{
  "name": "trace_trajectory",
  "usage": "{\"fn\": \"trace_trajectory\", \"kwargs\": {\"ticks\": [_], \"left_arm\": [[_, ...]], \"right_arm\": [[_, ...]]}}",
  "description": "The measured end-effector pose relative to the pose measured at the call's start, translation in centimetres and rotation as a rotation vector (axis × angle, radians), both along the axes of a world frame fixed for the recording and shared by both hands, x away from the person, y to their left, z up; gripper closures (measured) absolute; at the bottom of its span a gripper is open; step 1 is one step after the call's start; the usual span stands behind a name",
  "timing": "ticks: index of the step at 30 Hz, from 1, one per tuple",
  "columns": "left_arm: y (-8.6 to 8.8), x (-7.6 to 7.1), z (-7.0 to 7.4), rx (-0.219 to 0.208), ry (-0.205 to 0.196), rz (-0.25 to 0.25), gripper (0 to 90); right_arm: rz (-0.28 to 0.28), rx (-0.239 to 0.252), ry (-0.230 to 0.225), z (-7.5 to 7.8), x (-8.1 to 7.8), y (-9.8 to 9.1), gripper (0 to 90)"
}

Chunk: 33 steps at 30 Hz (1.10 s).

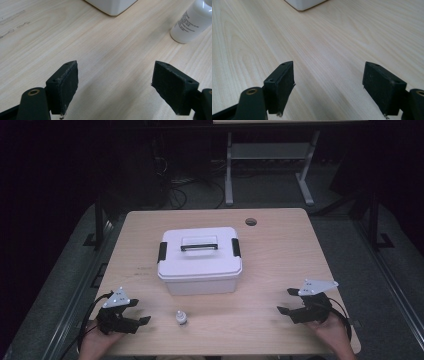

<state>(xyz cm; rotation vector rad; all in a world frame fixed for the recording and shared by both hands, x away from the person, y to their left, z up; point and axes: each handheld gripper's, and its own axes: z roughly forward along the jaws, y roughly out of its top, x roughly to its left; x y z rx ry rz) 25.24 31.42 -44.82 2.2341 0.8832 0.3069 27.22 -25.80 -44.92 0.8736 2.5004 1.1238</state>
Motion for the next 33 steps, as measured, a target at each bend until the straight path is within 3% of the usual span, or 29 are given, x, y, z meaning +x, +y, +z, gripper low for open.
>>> {"fn": "trace_trajectory", "kwargs": {"ticks": [10,13,22,33], "left_arm": [[-0.1,-0.1,-0.2,0.012,0.007,-0.019,20.2],[0.0,0.0,0.0,-0.008,-0.004,-0.016,20.1],[0.0,0.1,0.0,-0.012,-0.003,-0.030,20.1],[0.4,0.0,0.2,-0.025,-0.015,-0.025,20.1]], "right_arm": [[0.043,-0.012,0.008,2.0,0.8,0.6,23.0],[0.077,-0.015,0.015,3.4,1.3,1.2,22.3],[0.152,-0.062,0.019,7.0,3.2,2.8,21.2],[0.223,-0.099,0.010,10.2,5.3,4.5,21.0]]}}
